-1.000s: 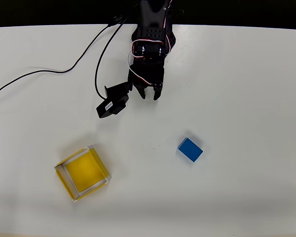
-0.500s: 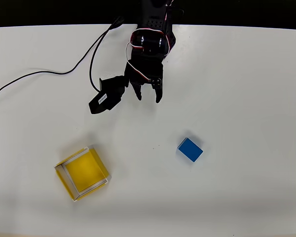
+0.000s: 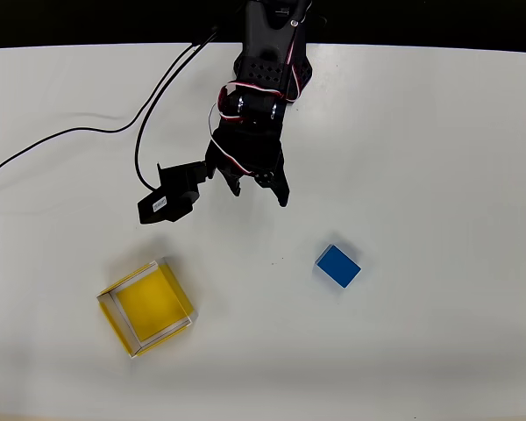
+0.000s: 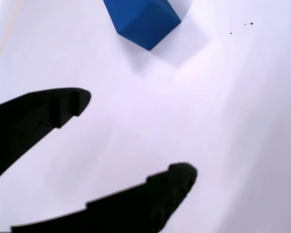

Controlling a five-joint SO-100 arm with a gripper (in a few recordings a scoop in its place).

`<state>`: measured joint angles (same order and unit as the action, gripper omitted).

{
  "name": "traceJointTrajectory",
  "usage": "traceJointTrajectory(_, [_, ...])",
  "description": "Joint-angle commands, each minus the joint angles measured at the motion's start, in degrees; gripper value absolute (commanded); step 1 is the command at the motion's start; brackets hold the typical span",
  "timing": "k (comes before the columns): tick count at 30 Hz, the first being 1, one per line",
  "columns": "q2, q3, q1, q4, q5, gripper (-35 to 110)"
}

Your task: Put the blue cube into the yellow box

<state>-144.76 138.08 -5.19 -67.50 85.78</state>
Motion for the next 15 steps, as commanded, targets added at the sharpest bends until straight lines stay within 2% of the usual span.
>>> traceJointTrajectory(1, [4.1, -9.1, 0.5, 1.3, -0.8, 38])
traceJointTrajectory(15, [19.7, -21.4, 15.2, -0.8, -7.7, 34])
